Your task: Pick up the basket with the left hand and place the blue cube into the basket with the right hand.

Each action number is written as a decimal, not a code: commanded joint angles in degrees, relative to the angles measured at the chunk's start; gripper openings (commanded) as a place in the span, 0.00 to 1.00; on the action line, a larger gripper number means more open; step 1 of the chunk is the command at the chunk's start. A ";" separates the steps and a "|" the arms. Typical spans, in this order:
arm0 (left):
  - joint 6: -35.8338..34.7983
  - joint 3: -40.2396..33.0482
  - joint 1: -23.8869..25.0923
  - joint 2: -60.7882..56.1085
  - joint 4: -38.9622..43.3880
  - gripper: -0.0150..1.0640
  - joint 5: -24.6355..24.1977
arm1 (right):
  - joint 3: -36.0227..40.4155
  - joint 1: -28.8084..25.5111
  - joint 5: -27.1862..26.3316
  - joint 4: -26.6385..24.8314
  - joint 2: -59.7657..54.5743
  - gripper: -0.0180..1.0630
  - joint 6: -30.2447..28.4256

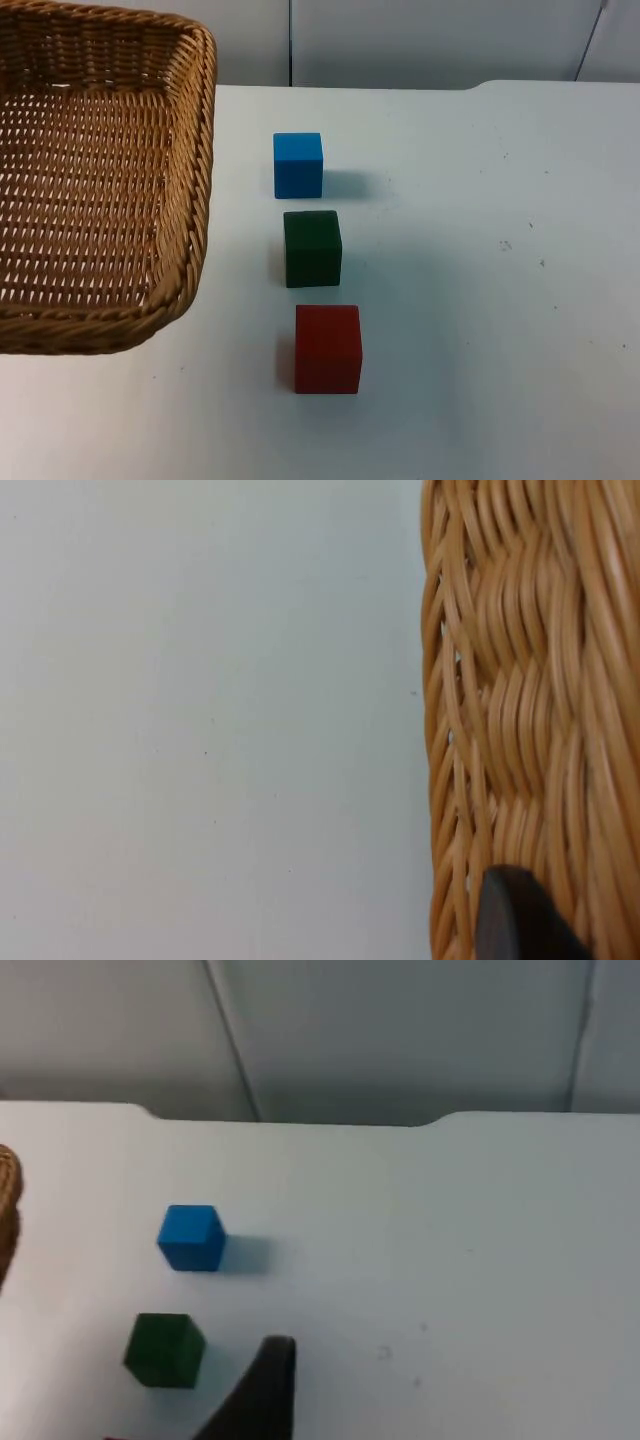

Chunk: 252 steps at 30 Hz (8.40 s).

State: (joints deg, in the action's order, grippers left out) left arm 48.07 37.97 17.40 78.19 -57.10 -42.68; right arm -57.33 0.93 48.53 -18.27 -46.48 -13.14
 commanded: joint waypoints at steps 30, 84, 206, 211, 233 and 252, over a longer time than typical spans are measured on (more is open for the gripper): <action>-0.01 -0.07 0.12 -0.61 -1.22 0.01 0.36 | -42.43 32.90 -12.14 18.27 -71.68 0.98 29.27; -0.01 -0.07 0.12 -0.40 -1.46 0.01 1.86 | -61.40 32.23 -13.59 31.34 -97.55 0.88 50.51; -0.01 -0.07 0.12 -0.40 -2.74 0.01 0.40 | -61.60 54.44 2.39 34.41 -81.13 0.72 27.67; -0.01 -0.07 0.12 -0.40 -2.86 0.01 0.39 | -61.60 54.44 4.70 37.97 -78.52 0.72 27.67; -0.01 -0.07 0.12 -0.40 -2.75 0.01 0.76 | -61.50 54.44 16.36 39.23 -58.65 0.72 20.18; -0.01 -0.07 0.12 -0.40 -2.41 0.01 1.40 | -61.50 54.70 21.43 25.04 -39.34 0.72 9.06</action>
State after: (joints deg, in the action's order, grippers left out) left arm 48.45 37.47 17.40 78.37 -57.52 -40.85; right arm -118.97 55.46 70.10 8.13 -86.76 -2.92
